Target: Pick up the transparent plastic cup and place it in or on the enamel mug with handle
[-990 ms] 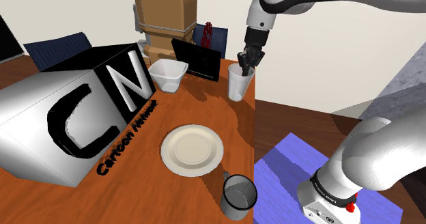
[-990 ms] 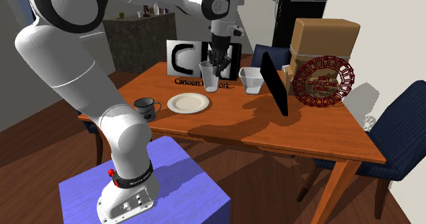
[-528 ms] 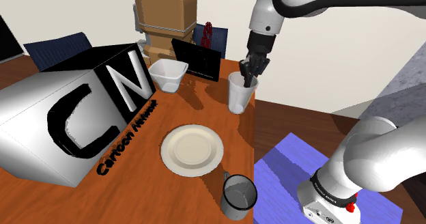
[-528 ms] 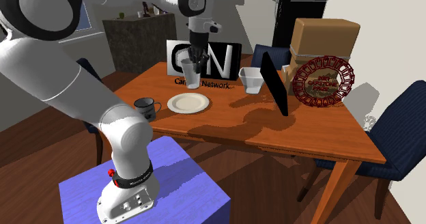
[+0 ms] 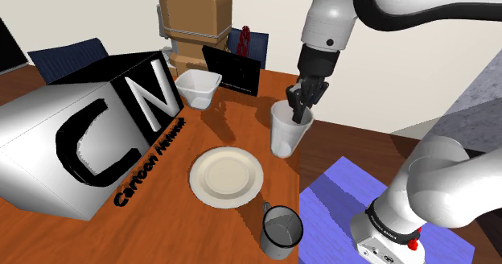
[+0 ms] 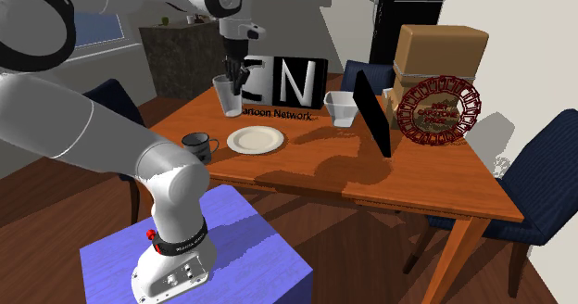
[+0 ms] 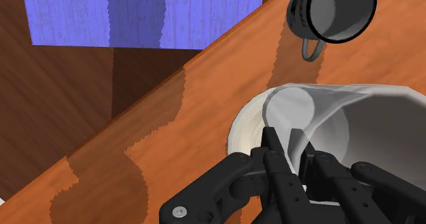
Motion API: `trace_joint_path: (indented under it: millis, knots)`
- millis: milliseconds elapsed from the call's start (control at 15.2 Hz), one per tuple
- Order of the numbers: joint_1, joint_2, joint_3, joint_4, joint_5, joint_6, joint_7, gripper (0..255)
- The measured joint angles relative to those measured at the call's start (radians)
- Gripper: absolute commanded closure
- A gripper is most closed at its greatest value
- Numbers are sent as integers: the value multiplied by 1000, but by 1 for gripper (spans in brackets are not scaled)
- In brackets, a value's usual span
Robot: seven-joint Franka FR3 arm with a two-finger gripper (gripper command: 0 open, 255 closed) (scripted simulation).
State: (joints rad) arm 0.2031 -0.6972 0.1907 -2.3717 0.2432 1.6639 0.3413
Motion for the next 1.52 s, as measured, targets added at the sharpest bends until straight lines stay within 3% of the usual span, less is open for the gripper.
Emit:
trace_joint_path:
  millis: [660,1518]
  knots:
    - [98,-132,173,-21,143,-61,219,255]
    - [122,-164,225,-193,196,81,208,255]
